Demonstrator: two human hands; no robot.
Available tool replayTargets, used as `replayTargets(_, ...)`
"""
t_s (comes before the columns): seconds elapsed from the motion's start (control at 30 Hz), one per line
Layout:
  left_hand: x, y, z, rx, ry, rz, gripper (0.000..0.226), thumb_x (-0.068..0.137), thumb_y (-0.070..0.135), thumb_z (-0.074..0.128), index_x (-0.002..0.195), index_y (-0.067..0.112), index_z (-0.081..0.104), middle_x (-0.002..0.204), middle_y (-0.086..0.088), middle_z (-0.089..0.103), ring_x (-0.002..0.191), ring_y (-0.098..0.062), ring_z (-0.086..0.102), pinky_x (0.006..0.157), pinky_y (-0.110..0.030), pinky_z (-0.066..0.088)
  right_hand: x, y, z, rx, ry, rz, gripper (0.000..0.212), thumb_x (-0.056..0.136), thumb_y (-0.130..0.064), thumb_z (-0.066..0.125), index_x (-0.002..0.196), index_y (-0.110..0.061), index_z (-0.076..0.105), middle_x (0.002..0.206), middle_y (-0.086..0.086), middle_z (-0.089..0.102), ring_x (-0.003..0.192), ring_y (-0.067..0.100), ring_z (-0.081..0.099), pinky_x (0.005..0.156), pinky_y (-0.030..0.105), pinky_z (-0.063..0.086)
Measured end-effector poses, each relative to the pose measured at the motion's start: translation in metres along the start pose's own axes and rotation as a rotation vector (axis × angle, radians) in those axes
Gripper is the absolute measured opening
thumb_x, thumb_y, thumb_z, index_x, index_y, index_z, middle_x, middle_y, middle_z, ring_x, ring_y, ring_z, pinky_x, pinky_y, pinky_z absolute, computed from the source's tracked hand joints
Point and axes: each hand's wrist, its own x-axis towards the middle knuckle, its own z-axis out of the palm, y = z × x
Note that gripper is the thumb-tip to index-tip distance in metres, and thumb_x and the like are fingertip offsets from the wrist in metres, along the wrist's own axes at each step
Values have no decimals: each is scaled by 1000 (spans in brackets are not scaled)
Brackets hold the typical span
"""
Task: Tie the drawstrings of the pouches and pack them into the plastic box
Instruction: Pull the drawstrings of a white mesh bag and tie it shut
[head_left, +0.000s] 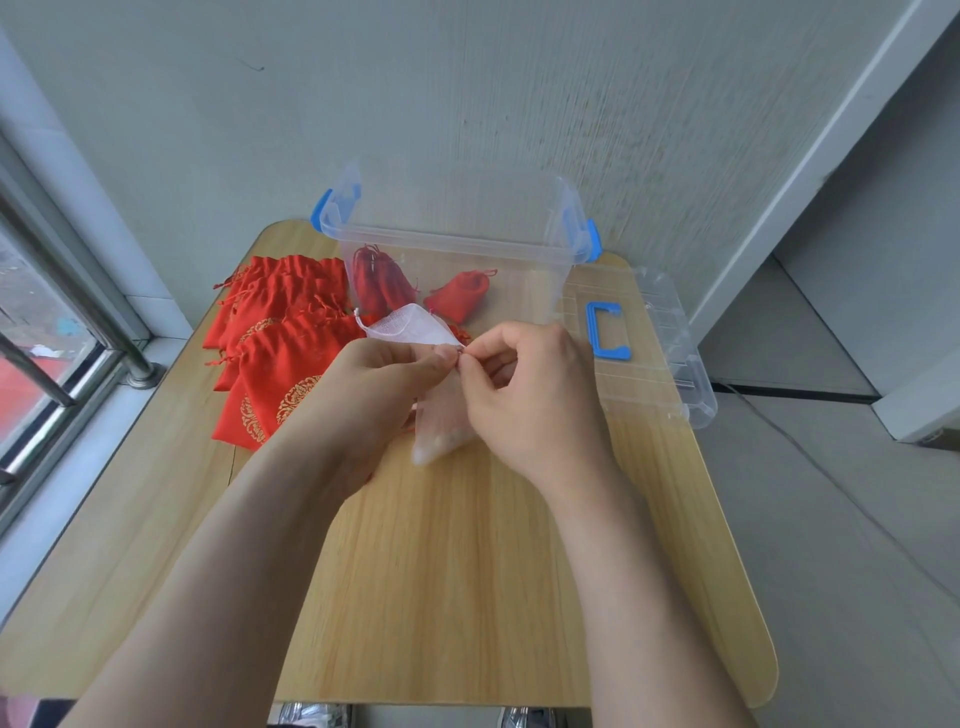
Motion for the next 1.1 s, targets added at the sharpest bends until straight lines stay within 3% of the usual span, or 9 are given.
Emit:
replayTargets(0.1, -3, 1, -1, 135, -6, 103, 22, 105, 27, 65, 104, 12, 81, 102, -9, 81, 101, -22, 76, 99, -49, 58, 1, -4, -4, 104, -52, 178, 17, 88, -27, 74, 73, -20, 75, 62, -12, 69, 63, 3, 65, 61, 23, 54)
replayTargets(0.2, -6, 4, 5, 263, 16, 244, 17, 105, 22, 64, 102, 14, 79, 97, -1, 81, 99, -13, 76, 91, -34, 57, 3, -6, -3, 258, -175, 393, 43, 83, -44, 61, 63, -6, 56, 57, -4, 52, 62, 15, 53, 62, 34, 45)
replayTargets(0.27, -6, 4, 9, 333, 13, 316, 15, 105, 19, 65, 102, 12, 77, 97, 0, 81, 99, -15, 76, 95, -38, 58, 3, -9, -2, 318, -241, 442, 48, 76, -50, 47, 65, -4, 45, 64, 3, 41, 65, 21, 45, 64, 41, 40)
replayTargets(0.33, -5, 4, 10, 417, 27, 391, 11, 105, 16, 65, 103, 14, 76, 96, 2, 80, 97, -13, 75, 94, -41, 58, 3, -10, -3, 378, -265, 474, 42, 78, -46, 45, 65, -6, 42, 67, 4, 36, 66, 21, 40, 66, 43, 35)
replayTargets(0.47, -2, 3, 7, 518, 81, 466, 10, 101, 16, 67, 106, 22, 74, 94, 10, 78, 95, -6, 74, 93, -40, 58, 4, 1, -8, 484, -219, 491, 44, 96, -17, 61, 52, -21, 56, 55, -4, 54, 54, 13, 51, 55, 26, 44)
replayTargets(0.67, -8, 5, 9, 628, 156, 513, 17, 94, 15, 71, 105, 27, 76, 84, 14, 75, 87, -2, 72, 84, -30, 57, 4, 3, -11, 556, -255, 512, 26, 102, -11, 62, 79, -9, 74, 69, 2, 70, 60, 12, 63, 52, 16, 47)
replayTargets(0.8, -10, 5, 11, 744, 173, 557, 21, 87, 14, 74, 104, 27, 78, 81, 13, 74, 83, -3, 70, 79, -29, 54, 3, 1, -9, 485, -266, 502, 31, 94, -17, 56, 85, 5, 74, 85, 17, 80, 72, 20, 76, 63, 27, 56)
replayTargets(0.97, -10, 4, 13, 755, 147, 611, 19, 88, 19, 66, 102, 27, 76, 76, 8, 71, 78, -10, 69, 75, -37, 54, 5, -3, -6, 412, -237, 497, 50, 82, -39, 49, 84, 7, 68, 72, 15, 73, 68, 29, 77, 70, 44, 61)
replayTargets(1.1, -7, 2, 12, 697, 174, 558, 23, 92, 13, 63, 101, 29, 76, 71, 11, 68, 74, -10, 67, 73, -33, 52, 4, -3, -7, 434, -175, 504, 35, 88, -29, 56, 75, 1, 69, 63, 2, 70, 66, 26, 76, 61, 33, 53)
